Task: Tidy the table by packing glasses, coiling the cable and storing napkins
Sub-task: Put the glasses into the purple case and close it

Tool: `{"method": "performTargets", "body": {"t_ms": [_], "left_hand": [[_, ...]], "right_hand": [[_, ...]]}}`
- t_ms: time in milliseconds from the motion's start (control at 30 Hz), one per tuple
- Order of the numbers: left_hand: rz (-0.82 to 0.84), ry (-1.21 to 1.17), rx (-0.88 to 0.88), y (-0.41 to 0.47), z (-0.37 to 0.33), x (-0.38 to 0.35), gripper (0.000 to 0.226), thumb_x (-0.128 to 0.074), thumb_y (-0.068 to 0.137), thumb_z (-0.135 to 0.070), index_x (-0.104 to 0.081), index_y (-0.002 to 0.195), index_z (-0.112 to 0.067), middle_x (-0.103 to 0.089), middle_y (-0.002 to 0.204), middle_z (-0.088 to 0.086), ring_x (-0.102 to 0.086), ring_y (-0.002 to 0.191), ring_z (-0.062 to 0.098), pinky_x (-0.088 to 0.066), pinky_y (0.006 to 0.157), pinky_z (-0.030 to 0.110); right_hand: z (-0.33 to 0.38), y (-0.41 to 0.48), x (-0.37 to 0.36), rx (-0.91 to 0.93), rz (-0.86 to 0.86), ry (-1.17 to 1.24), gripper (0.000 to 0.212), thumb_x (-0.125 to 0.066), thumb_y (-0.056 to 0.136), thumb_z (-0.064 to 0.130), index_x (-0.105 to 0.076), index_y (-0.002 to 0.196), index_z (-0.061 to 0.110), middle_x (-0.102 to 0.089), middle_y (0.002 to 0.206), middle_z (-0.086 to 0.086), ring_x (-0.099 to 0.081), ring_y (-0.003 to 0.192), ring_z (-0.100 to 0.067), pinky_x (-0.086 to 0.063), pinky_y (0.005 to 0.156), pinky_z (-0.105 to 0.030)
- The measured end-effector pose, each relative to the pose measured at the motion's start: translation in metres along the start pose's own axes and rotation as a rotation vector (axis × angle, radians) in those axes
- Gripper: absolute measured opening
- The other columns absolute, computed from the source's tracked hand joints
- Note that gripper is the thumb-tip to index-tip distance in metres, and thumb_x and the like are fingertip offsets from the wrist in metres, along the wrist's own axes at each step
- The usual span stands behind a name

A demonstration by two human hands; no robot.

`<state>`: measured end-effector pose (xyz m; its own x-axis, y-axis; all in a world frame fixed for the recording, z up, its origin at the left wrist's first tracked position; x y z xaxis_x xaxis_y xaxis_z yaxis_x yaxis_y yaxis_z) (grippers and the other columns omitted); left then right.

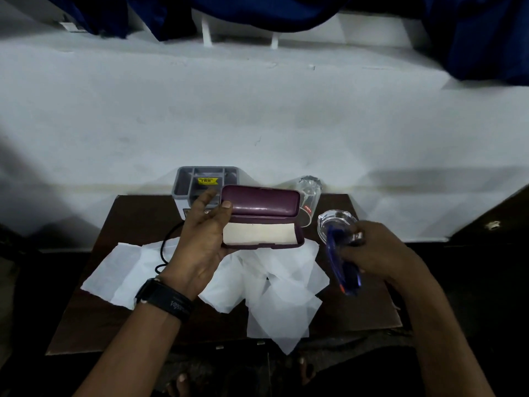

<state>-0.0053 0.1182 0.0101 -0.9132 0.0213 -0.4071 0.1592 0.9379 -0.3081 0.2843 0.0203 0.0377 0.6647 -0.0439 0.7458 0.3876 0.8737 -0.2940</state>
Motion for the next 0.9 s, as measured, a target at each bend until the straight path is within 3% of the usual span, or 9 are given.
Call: {"method": "performTargets", "body": {"t_ms": [67,133,267,367,433,633,767,900], "left_hand": [[0.002,0.004,-0.003,0.000,0.001,0.000,0.044,-0.061,0.101,-0.017,-0.052,0.143,-0.027,-0.070,0.122,0.011,-0.071,0.109,0.033,-0.062,0.060,0.048],[0.001,-0.002,-0.001,0.000,0.003,0.000,0.043,-0.062,0.100,-0.017,-0.053,0.141,-0.028,-0.072,0.117,0.009,-0.072,0.106,0.032,-0.061,0.059,0.046],[0.023,0.000,0.021,0.000,0.007,-0.006,0.039,-0.060,0.101,-0.016,-0.055,0.139,-0.025,-0.066,0.129,0.020,-0.071,0.108,0.035,-0.061,0.061,0.048],[0.059,-0.044,0.048,-0.001,0.010,-0.013,0.039,-0.062,0.099,-0.014,-0.057,0.137,-0.021,-0.063,0.134,0.024,-0.068,0.116,0.040,-0.060,0.065,0.054],[0.113,-0.085,0.069,-0.003,0.012,-0.020,0.041,-0.063,0.099,-0.014,-0.054,0.139,-0.017,-0.063,0.131,0.026,-0.069,0.112,0.038,-0.059,0.070,0.057],[0.231,-0.204,0.104,-0.007,0.009,-0.031,0.024,-0.059,0.098,-0.014,-0.060,0.122,-0.015,-0.072,0.108,0.020,-0.075,0.088,0.036,-0.058,0.069,0.057],[0.258,-0.237,0.114,-0.008,0.006,-0.031,0.021,-0.055,0.100,-0.015,-0.063,0.120,-0.013,-0.076,0.111,0.019,-0.076,0.092,0.035,-0.059,0.070,0.057],[0.219,-0.142,0.095,-0.007,0.005,-0.026,0.037,-0.054,0.102,-0.014,-0.052,0.138,-0.007,-0.070,0.121,0.023,-0.070,0.103,0.039,-0.060,0.074,0.056]], "right_hand": [[0.032,-0.013,0.003,0.172,0.063,0.277,0.025,-0.085,0.080,0.015,-0.074,0.094,0.033,-0.080,0.087,0.007,-0.077,0.087,-0.011,-0.062,0.074,-0.026],[0.062,-0.024,0.007,0.343,0.078,0.403,0.031,-0.086,0.080,0.018,-0.076,0.103,0.035,-0.080,0.092,0.011,-0.076,0.088,-0.003,-0.060,0.075,-0.018],[0.103,-0.036,0.024,0.572,-0.222,0.281,0.033,-0.089,0.075,0.027,-0.075,0.100,0.042,-0.075,0.097,0.020,-0.072,0.090,-0.002,-0.057,0.075,-0.020],[0.134,-0.053,0.011,0.828,-0.347,0.077,0.034,-0.085,0.082,0.021,-0.075,0.115,0.025,-0.073,0.108,0.010,-0.069,0.099,-0.009,-0.055,0.083,-0.027],[0.144,-0.062,-0.007,0.952,-0.405,-0.074,0.038,-0.084,0.082,0.015,-0.074,0.119,0.017,-0.072,0.112,0.001,-0.067,0.100,-0.013,-0.055,0.085,-0.028],[0.150,-0.055,-0.048,0.950,-0.302,-0.261,0.052,-0.078,0.080,0.006,-0.068,0.130,0.014,-0.069,0.115,-0.005,-0.066,0.104,-0.028,-0.054,0.087,-0.047],[0.150,-0.049,-0.050,0.927,-0.300,-0.294,0.051,-0.069,0.082,0.007,-0.067,0.133,0.009,-0.068,0.116,-0.009,-0.062,0.103,-0.033,-0.053,0.088,-0.050],[0.143,-0.037,-0.057,0.825,-0.132,-0.158,0.057,-0.078,0.086,0.021,-0.061,0.140,0.016,-0.065,0.124,-0.002,-0.058,0.112,-0.028,-0.049,0.096,-0.047]]}}
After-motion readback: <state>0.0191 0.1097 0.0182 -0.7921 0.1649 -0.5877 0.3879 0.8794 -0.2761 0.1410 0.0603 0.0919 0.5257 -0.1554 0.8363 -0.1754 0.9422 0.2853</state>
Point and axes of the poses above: each hand's wrist, its own y-axis towards the middle knuckle, its own x-axis out of the back of the hand, z = x × y, the point moved 9 cm from there along y, towards the middle knuckle
